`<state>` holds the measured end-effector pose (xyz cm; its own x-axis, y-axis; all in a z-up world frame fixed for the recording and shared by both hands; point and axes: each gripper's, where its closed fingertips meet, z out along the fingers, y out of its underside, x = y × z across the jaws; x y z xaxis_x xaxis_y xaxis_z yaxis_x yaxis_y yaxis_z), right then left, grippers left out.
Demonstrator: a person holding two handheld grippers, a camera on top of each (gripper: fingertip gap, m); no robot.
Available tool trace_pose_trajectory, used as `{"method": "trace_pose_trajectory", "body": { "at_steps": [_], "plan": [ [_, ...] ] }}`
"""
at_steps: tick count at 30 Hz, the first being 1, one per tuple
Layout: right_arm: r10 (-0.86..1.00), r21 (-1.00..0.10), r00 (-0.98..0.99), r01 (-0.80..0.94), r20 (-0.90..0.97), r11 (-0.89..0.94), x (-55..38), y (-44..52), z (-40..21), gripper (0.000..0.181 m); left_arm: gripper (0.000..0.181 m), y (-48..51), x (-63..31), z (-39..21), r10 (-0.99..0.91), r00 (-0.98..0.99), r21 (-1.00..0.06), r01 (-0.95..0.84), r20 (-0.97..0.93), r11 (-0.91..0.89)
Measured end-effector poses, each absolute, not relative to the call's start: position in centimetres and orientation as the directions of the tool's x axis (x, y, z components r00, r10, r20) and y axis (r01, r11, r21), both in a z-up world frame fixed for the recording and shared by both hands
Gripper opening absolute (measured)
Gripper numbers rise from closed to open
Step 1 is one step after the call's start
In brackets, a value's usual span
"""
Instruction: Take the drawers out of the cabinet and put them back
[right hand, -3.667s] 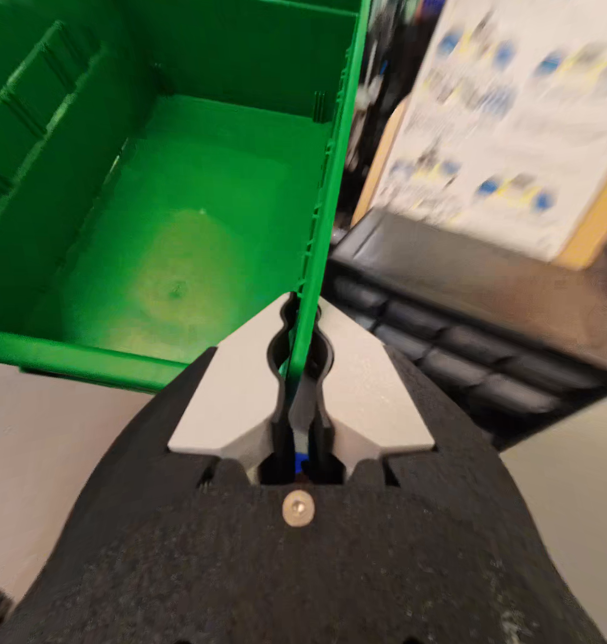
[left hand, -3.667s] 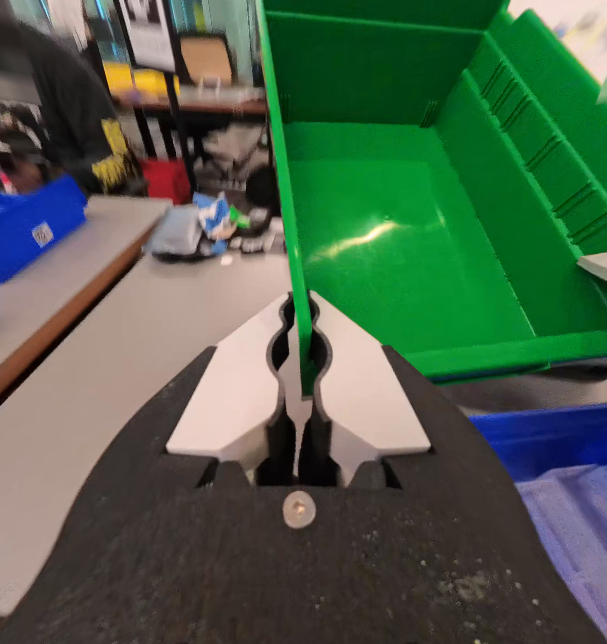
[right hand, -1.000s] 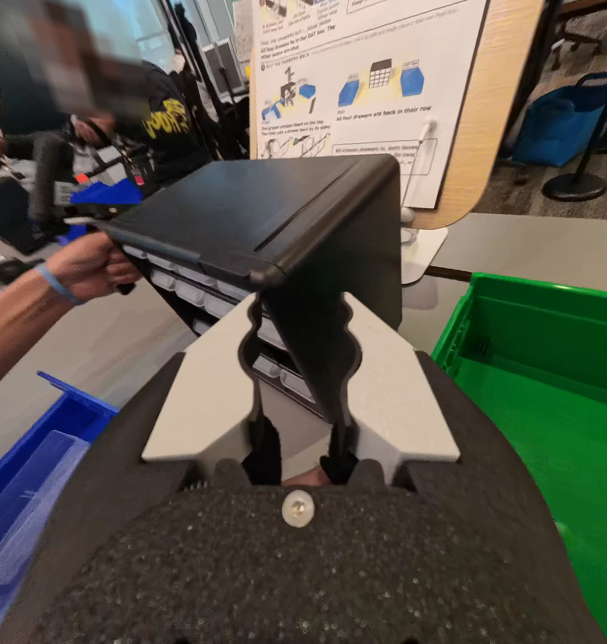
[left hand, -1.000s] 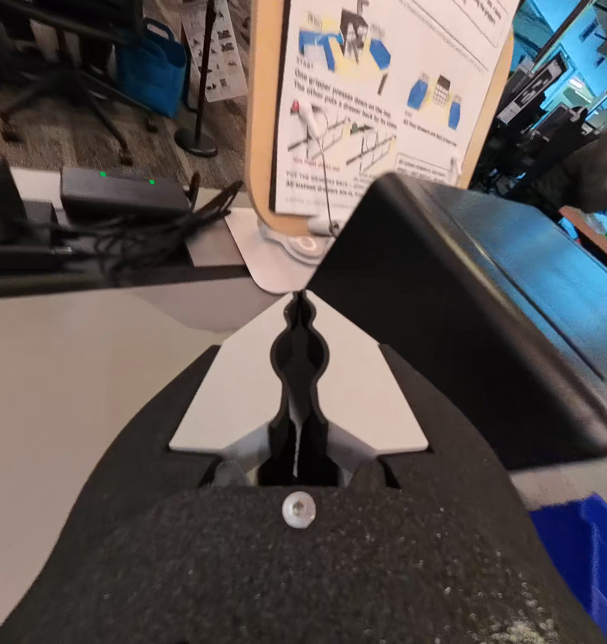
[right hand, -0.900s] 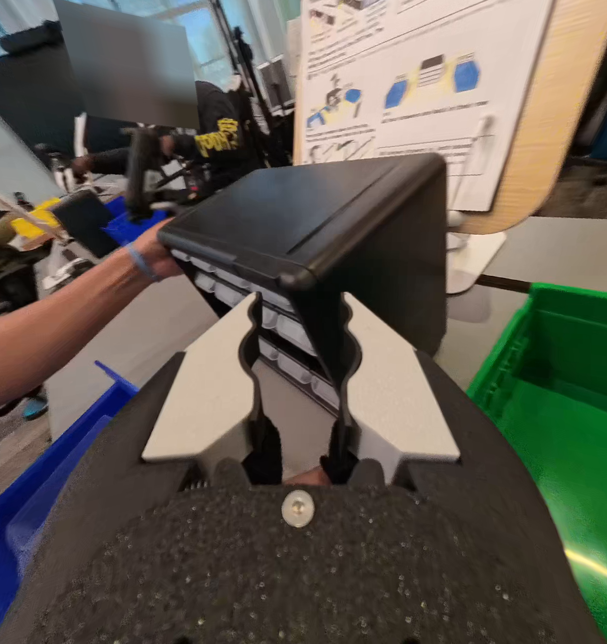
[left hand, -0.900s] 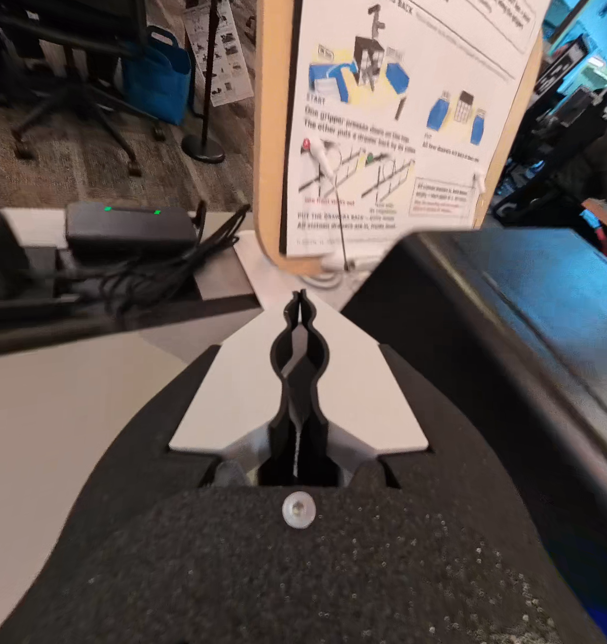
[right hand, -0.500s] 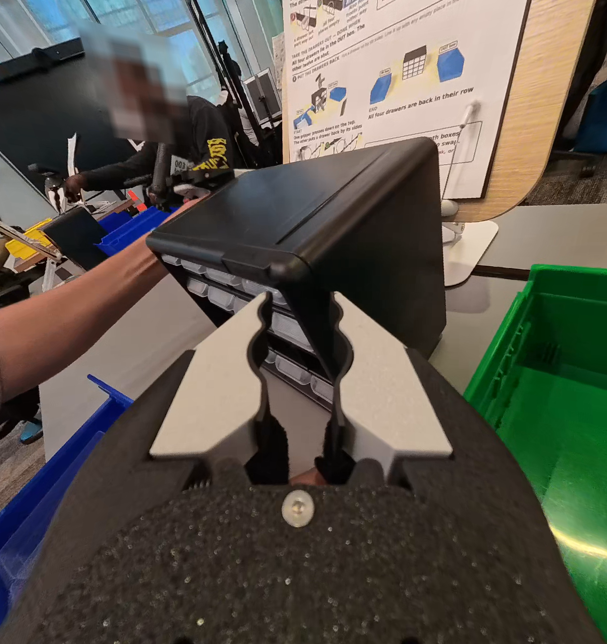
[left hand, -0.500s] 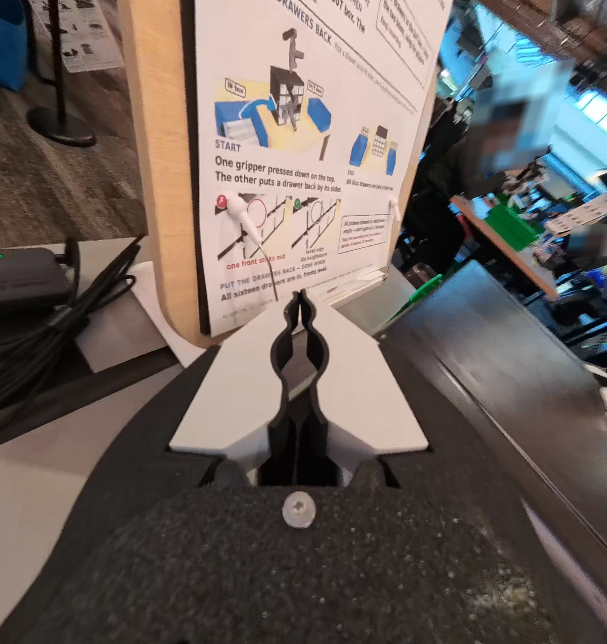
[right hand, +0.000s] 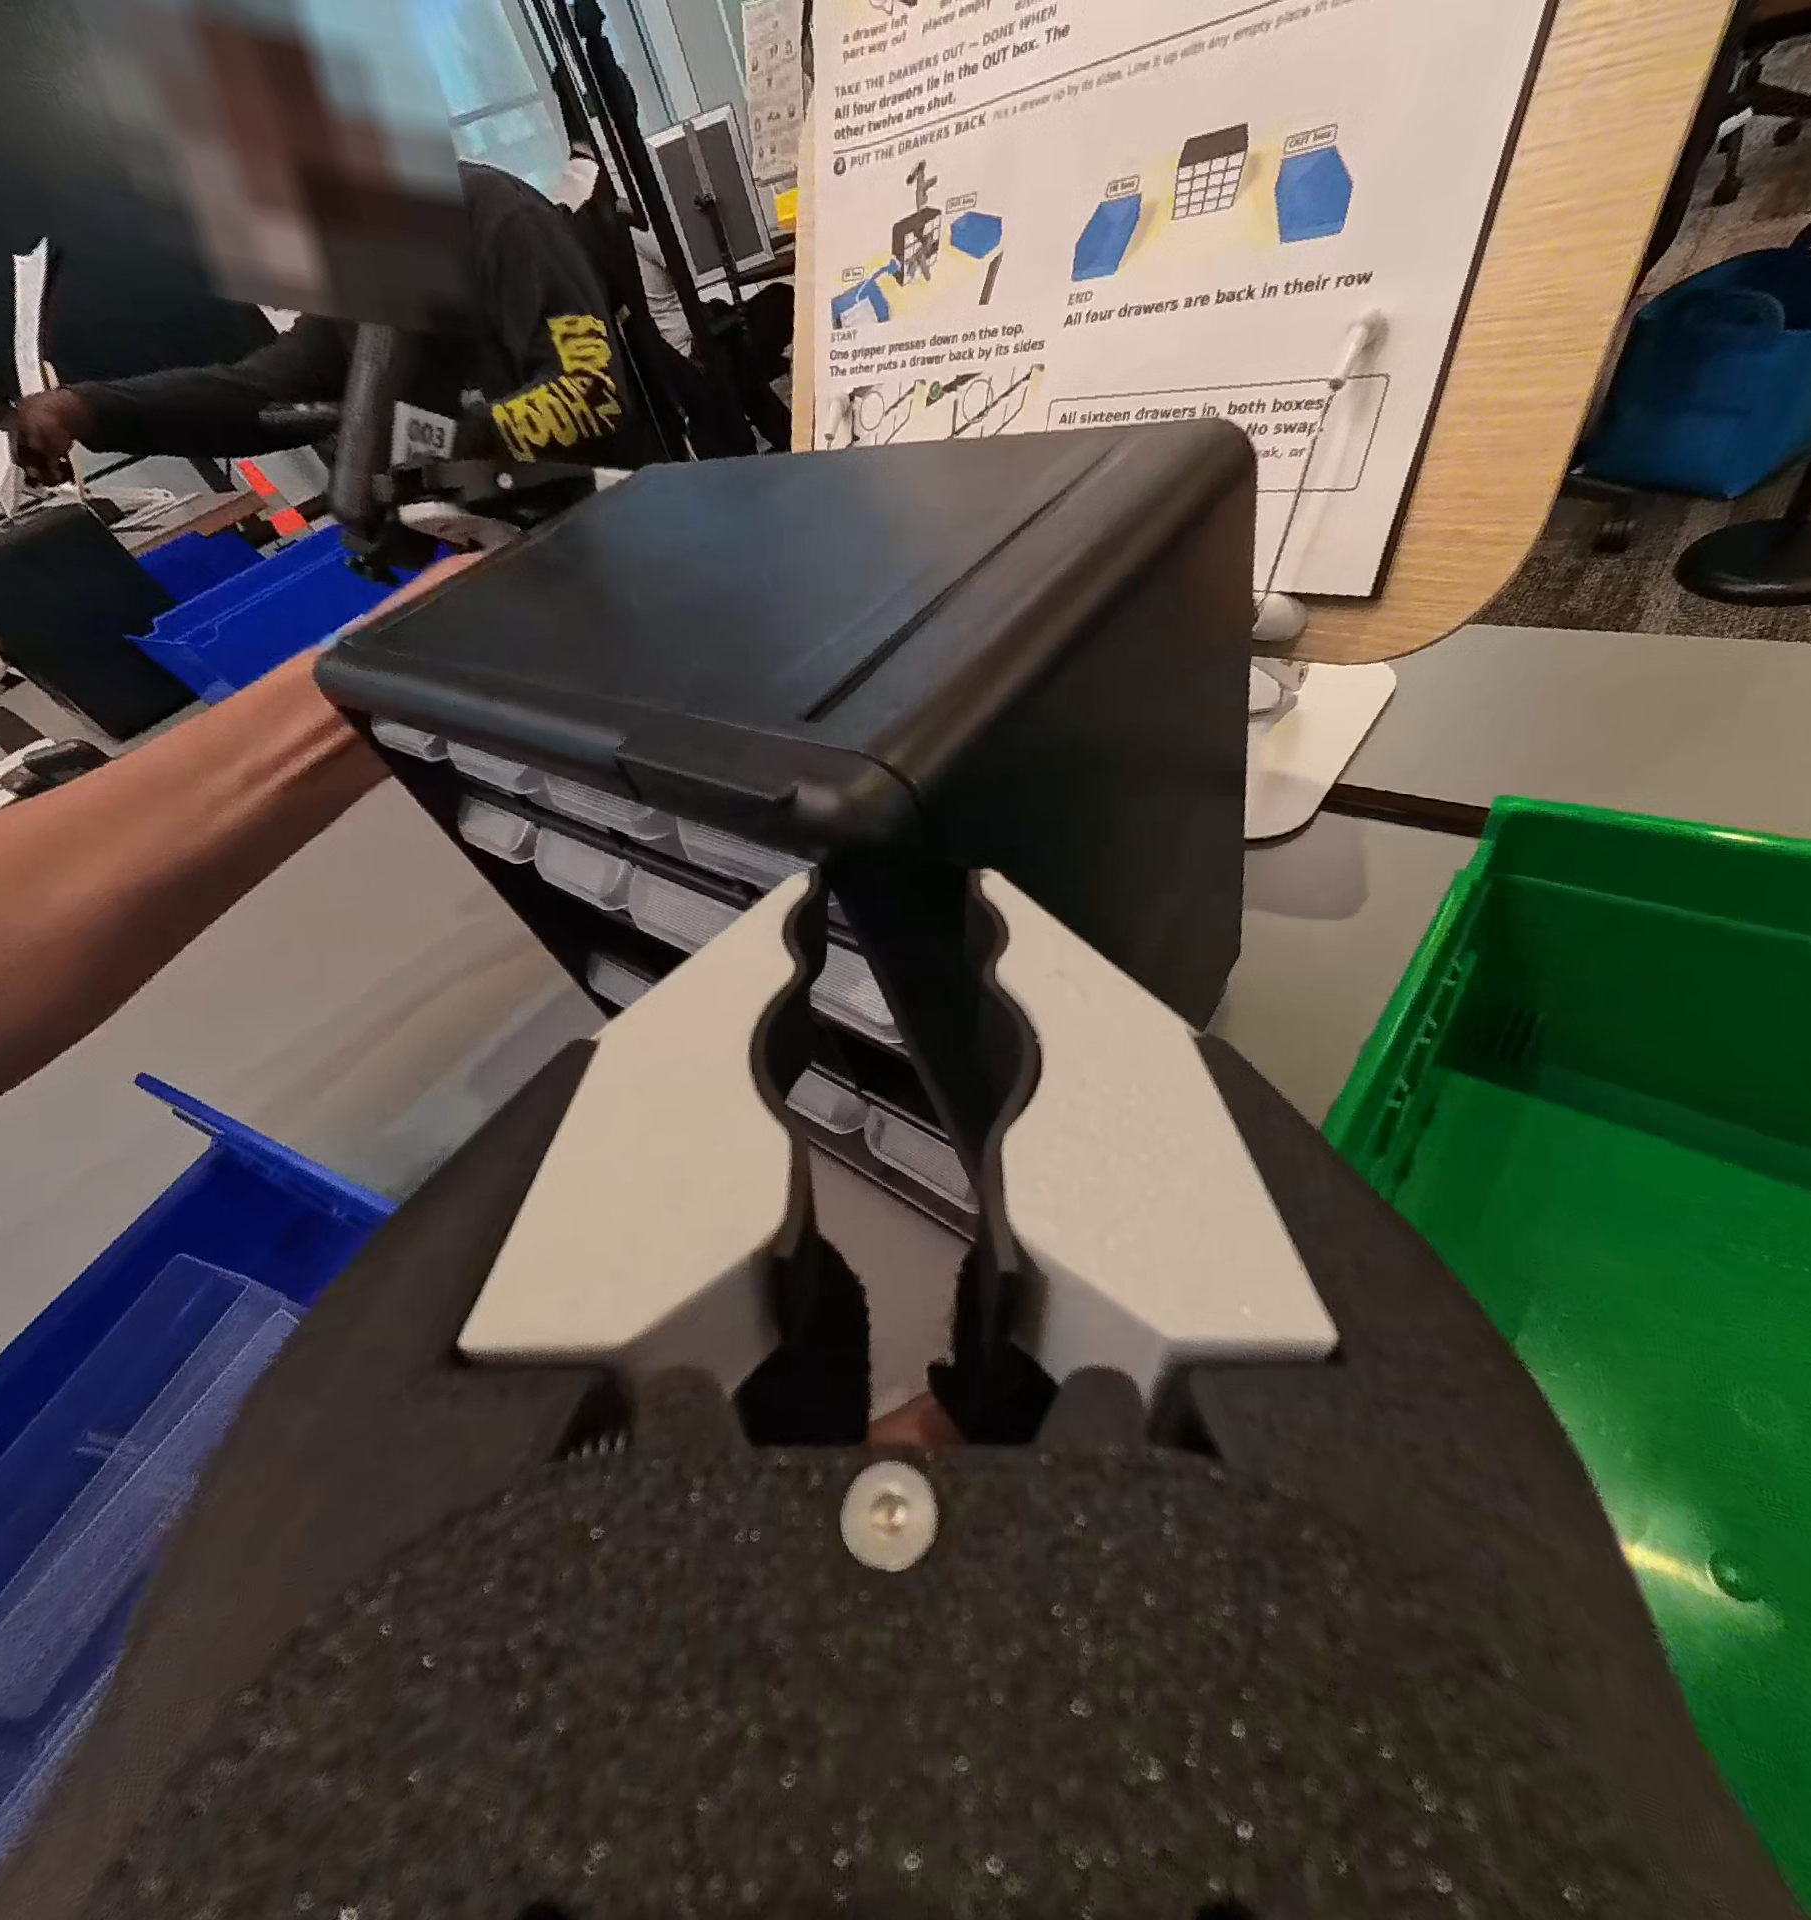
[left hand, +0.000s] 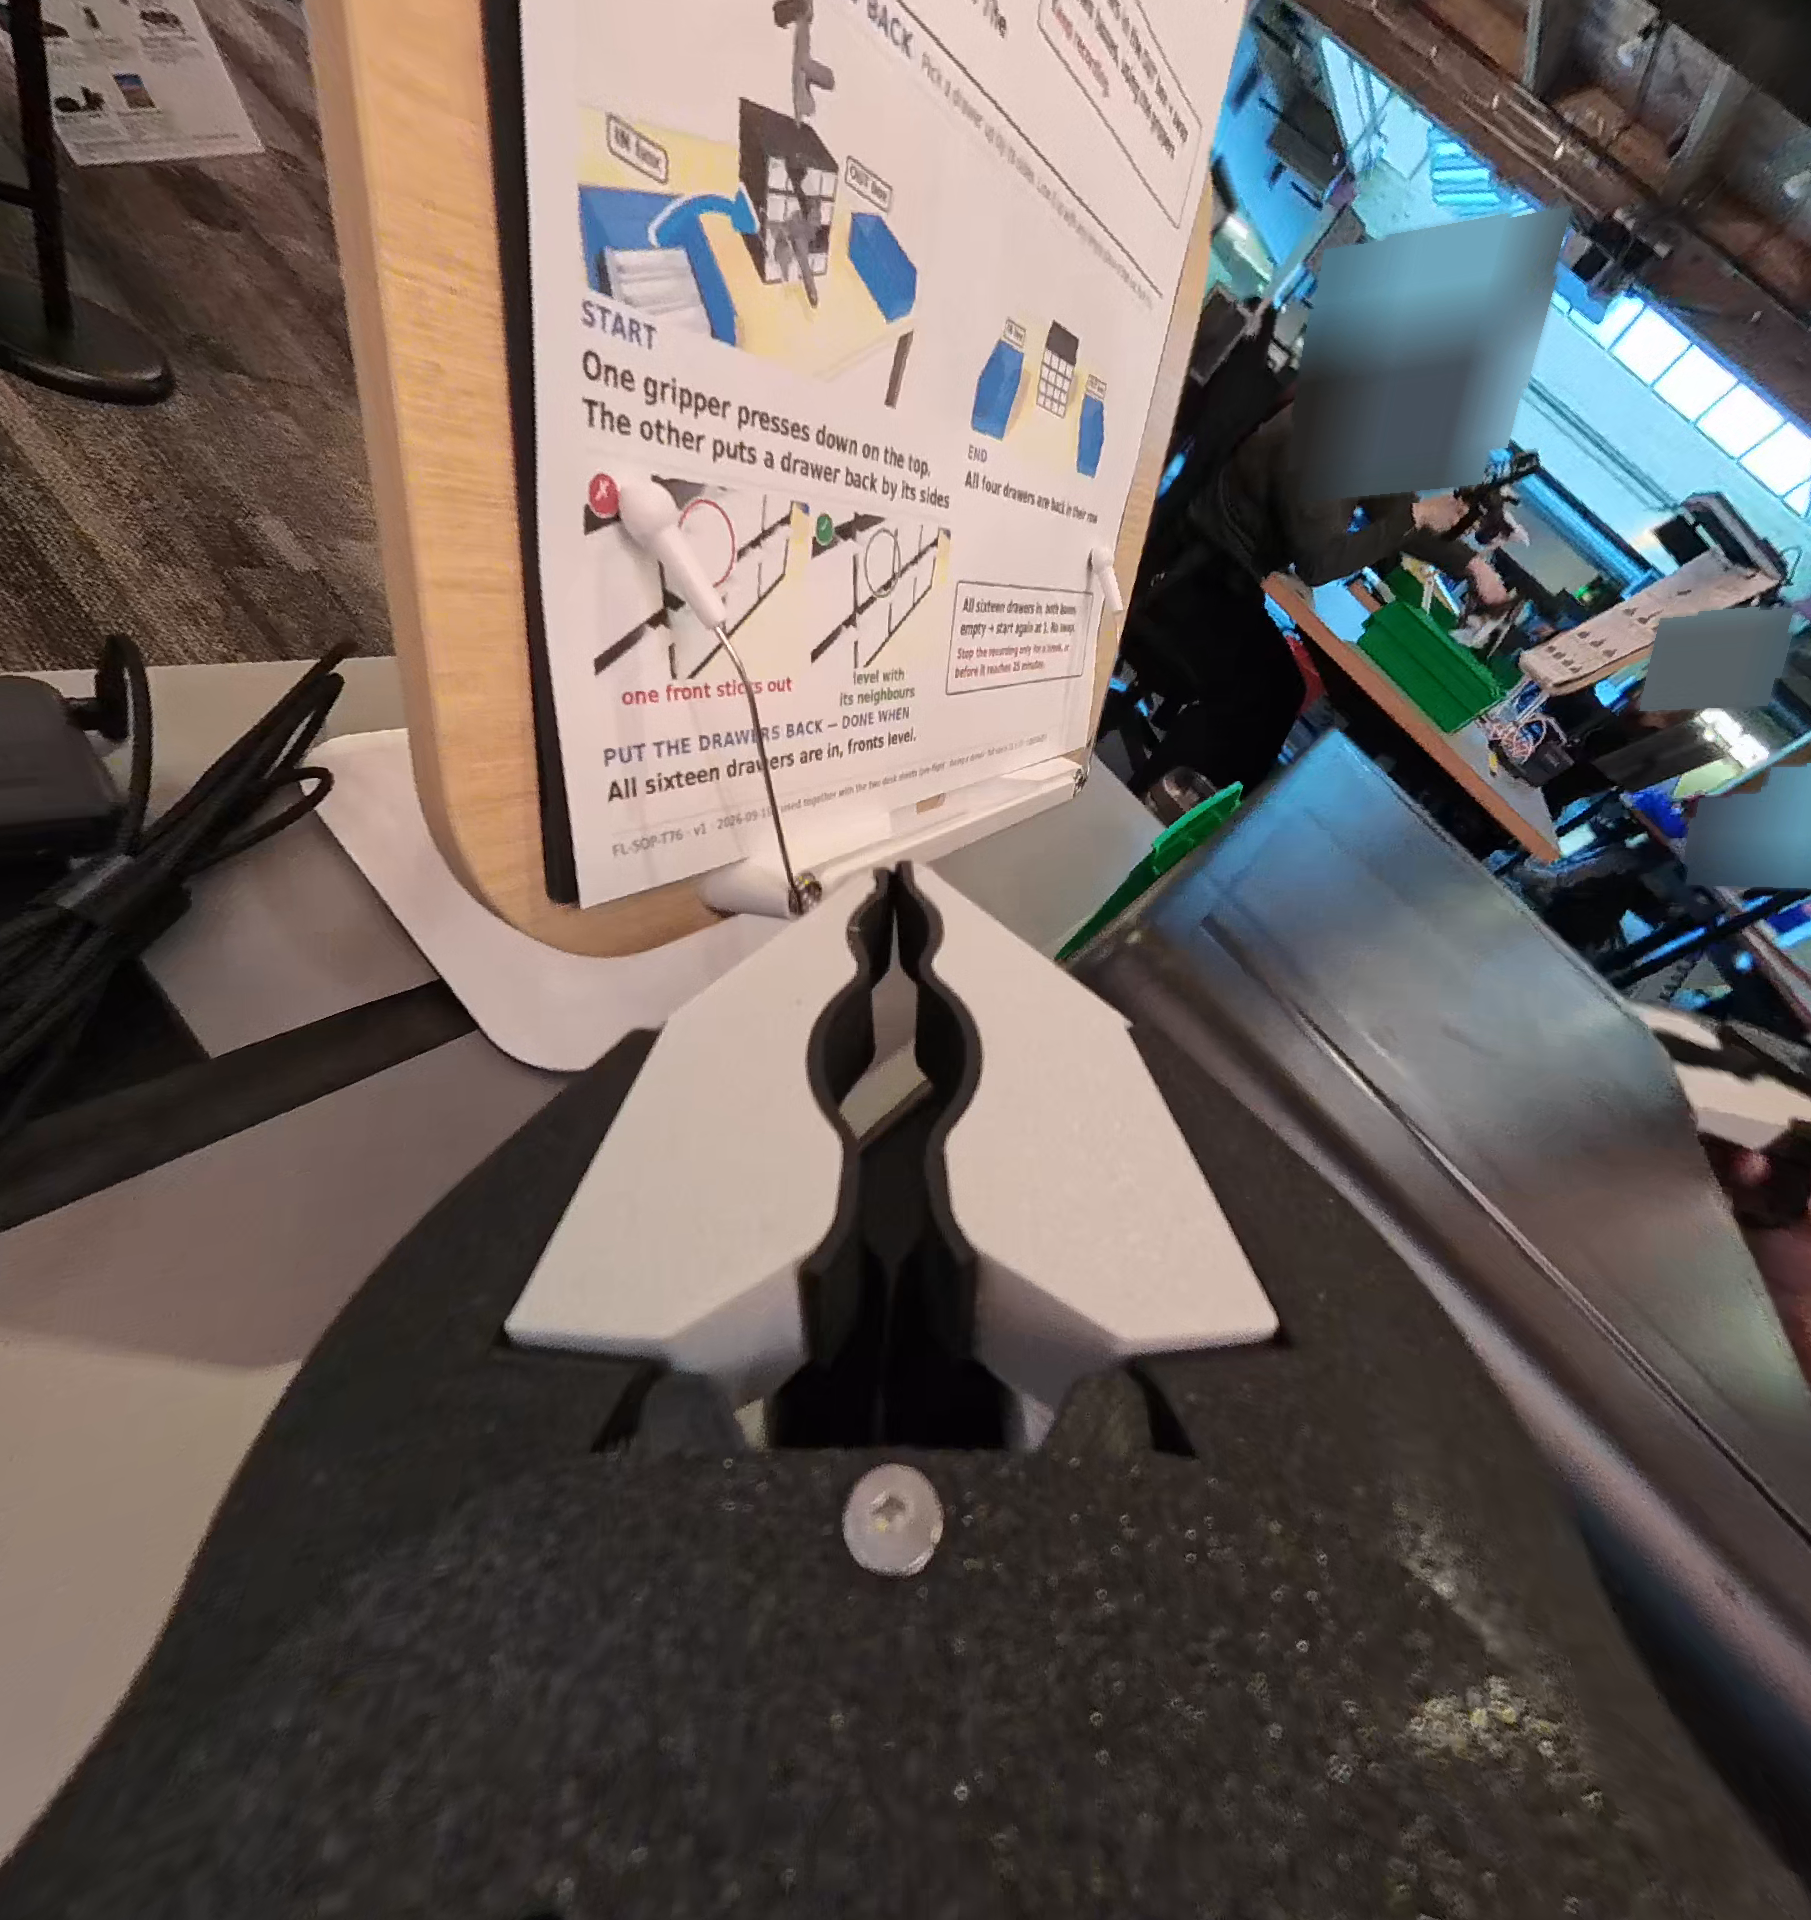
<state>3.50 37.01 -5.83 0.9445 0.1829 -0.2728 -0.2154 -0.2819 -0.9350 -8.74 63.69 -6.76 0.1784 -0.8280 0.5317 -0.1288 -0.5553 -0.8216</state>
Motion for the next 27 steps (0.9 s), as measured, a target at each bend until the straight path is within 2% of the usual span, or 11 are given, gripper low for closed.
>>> {"method": "trace_pose_trajectory", "body": {
  "at_steps": [1, 3, 5, 6, 8, 11, 15, 17, 18, 22, 27],
  "plan": [
    [0.174, -0.933, 0.948, -0.21, -0.268, -0.293, 3.6, 36.9, -5.8, 0.024, 0.0, 63.6, -9.2, -6.7, -0.84, 0.183, -0.831, -0.145, 0.511, -0.537],
    [0.093, -0.916, 0.96, -0.219, -0.264, -0.335, 3.9, 36.1, -5.4, 0.031, 0.0, 64.7, -11.6, -6.1, -0.846, 0.278, -0.855, -0.132, 0.454, -0.502],
    [0.012, -0.875, 0.975, -0.192, -0.22, -0.444, 3.2, 33.4, -5.1, 0.049, 0.026, 64.7, -15.9, -5.2, -0.864, 0.338, -0.887, -0.143, 0.372, -0.438],
    [0.049, -0.839, 0.975, -0.162, -0.218, -0.52, 1.3, 31.6, -5.2, 0.056, 0.032, 63.7, -18.4, -5.1, -0.885, 0.336, -0.899, -0.181, 0.324, -0.398],
    [0.093, -0.737, 0.973, -0.095, -0.21, -0.669, -2.4, 27.8, -6.5, 0.059, 0.032, 58.8, -23.3, -6.4, -0.935, 0.228, -0.888, -0.317, 0.27, -0.333],
    [0.112, -0.562, 0.962, -0.049, -0.249, -0.826, -7.3, 24.1, -11.0, 0.058, 0.039, 48.1, -29.5, -10.8, -0.934, 0.003, -0.796, -0.522, 0.356, -0.305],
    [0.057, -0.319, 0.984, 0.001, -0.167, -0.948, -8.9, 22.3, -18.1, 0.056, 0.054, 38.5, -31.6, -14.0, -0.904, -0.127, -0.777, -0.569, 0.408, -0.27],
    [0.05, -0.242, 0.986, 0.011, -0.157, -0.97, -9.5, 22.0, -19.9, 0.037, 0.053, 37.0, -30.7, -15.4, -0.92, -0.125, -0.79, -0.563, 0.372, -0.243],
    [0.067, -0.227, 0.984, 0.028, -0.164, -0.973, -10.1, 22.1, -20.2, 0.017, 0.051, 36.6, -30.2, -16.4, -0.93, -0.12, -0.785, -0.579, 0.348, -0.22],
    [0.083, -0.205, 0.996, 0.084, 0.01, -0.975, -9.7, 23.2, -19.9, 0.005, 0.007, 35.5, -29.5, -19.1, -0.956, -0.118, -0.762, -0.633, 0.269, -0.136],
    [0.213, -0.233, 0.977, 0.211, 0.019, -0.949, -14.7, 27.1, -18.9, 0.004, 0.006, 36.4, -35.5, -18.4, -0.979, -0.036, -0.777, -0.615, 0.203, -0.139]
  ]
}}
